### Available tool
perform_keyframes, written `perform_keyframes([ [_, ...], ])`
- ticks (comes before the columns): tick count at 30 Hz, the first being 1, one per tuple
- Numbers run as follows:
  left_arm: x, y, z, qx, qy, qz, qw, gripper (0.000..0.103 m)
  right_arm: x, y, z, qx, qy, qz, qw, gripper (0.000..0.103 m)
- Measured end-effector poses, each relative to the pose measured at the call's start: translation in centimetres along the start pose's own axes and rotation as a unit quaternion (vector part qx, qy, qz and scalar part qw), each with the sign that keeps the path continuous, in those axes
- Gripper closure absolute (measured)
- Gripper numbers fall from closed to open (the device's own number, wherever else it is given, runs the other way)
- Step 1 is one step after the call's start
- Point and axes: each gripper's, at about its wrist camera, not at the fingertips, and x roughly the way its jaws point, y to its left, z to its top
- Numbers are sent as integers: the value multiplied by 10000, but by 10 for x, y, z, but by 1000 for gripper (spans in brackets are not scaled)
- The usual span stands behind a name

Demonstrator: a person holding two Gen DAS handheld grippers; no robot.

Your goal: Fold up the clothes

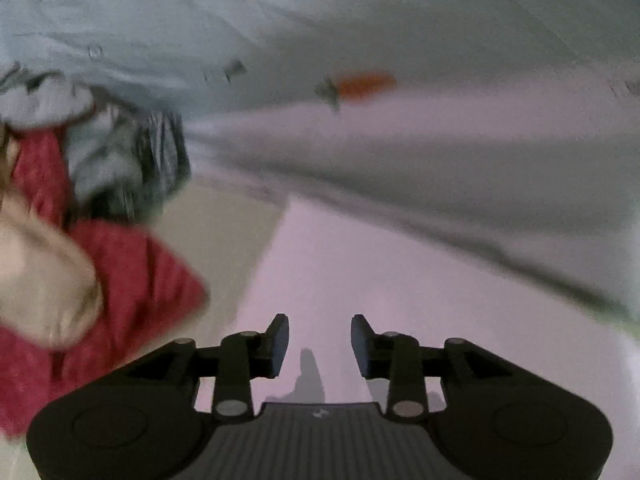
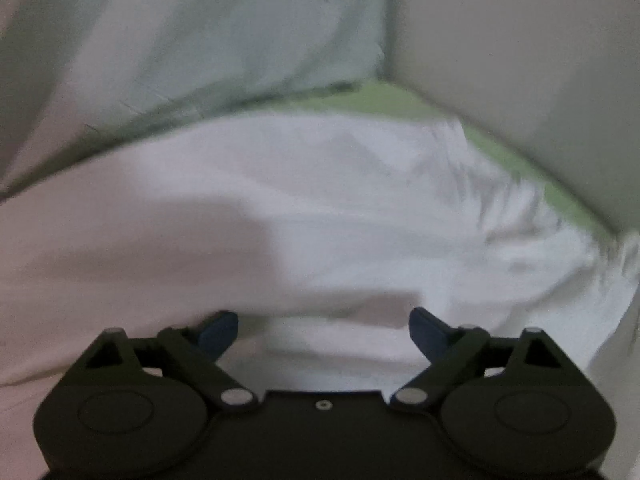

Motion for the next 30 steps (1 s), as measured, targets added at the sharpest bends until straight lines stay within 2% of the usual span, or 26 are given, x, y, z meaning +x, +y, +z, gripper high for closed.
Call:
perform_keyframes([
  [4,-11,-23,-47,278,539,-144,9981,65,-14,-34,24,252,-487,128,9984,14],
  [5,-13,-26,-57,207,622,-173,9977,65,-12,-45,31,363,-585,140,9975,25],
  [6,-15,-30,-66,130,708,-200,9972,65,-4,-58,39,446,-624,112,9970,48],
  [7,-16,-33,-73,25,801,-220,9965,65,9,-72,48,479,-598,5,9971,61],
  [8,-17,-35,-79,-81,895,-240,9957,65,21,-81,56,458,-551,-117,9974,79],
  [11,-16,-47,-92,-176,1054,-149,9942,64,66,-111,84,412,-478,-274,9976,80],
  [13,-15,-62,-94,105,1043,65,9945,64,95,-130,101,420,-454,-286,9977,78],
  [14,-13,-67,-94,168,1061,102,9942,64,109,-139,108,418,-476,-311,9975,70],
  [15,-12,-72,-93,231,1078,139,9938,64,120,-146,113,422,-483,-358,9973,57],
  [16,-11,-76,-93,277,1088,181,9935,62,134,-153,119,441,-477,-413,9970,51],
  [17,-10,-80,-93,254,1067,249,9937,58,147,-160,124,480,-445,-430,9969,48],
  [20,-9,-92,-96,195,1016,463,9936,55,175,-174,136,579,-375,-236,9973,45],
  [21,-9,-94,-96,175,1002,509,9935,55,184,-178,139,584,-312,-176,9976,45],
  [22,-8,-96,-96,156,986,539,9935,53,196,-179,141,470,-105,-164,9987,50],
  [23,-8,-97,-96,139,970,568,9936,52,204,-179,143,329,35,-96,9994,70],
  [24,-7,-98,-95,128,953,597,9936,52,204,-177,144,233,-64,6,9997,86],
  [25,-7,-100,-95,118,930,631,9936,51,205,-176,146,141,-160,101,9997,94],
  [28,-3,-100,-94,69,784,711,9944,50,210,-183,165,115,-452,11,9989,94],
  [30,-1,-99,-93,15,707,712,9950,49,220,-192,176,232,-435,-168,9986,94],
])
